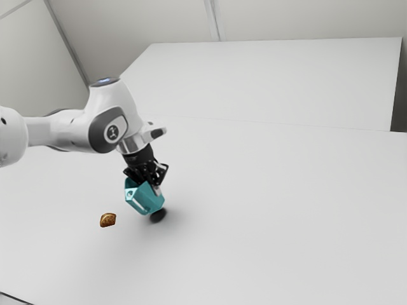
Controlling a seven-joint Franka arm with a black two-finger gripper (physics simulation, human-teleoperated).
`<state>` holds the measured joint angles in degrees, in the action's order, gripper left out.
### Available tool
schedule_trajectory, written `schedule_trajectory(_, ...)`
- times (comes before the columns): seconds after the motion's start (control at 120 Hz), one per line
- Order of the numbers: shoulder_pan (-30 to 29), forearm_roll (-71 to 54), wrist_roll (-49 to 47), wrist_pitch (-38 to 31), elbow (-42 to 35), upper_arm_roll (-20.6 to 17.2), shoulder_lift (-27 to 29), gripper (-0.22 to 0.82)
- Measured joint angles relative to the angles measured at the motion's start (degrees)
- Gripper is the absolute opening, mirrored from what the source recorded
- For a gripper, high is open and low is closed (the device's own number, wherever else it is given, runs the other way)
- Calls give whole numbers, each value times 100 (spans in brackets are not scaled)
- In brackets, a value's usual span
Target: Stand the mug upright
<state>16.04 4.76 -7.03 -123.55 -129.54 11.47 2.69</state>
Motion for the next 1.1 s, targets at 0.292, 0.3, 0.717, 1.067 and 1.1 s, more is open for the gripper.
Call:
schedule_trajectory(0.292,233,-71,98,-299,148,141,-415,-17)
schedule_trajectory(0.3,234,-76,103,-303,154,142,-423,-17)
schedule_trajectory(0.717,139,-391,305,-314,339,316,-747,-17)
schedule_trajectory(1.067,187,-511,412,-196,444,346,-939,-17)
schedule_trajectory(1.1,190,-513,420,-188,445,362,-948,-17)
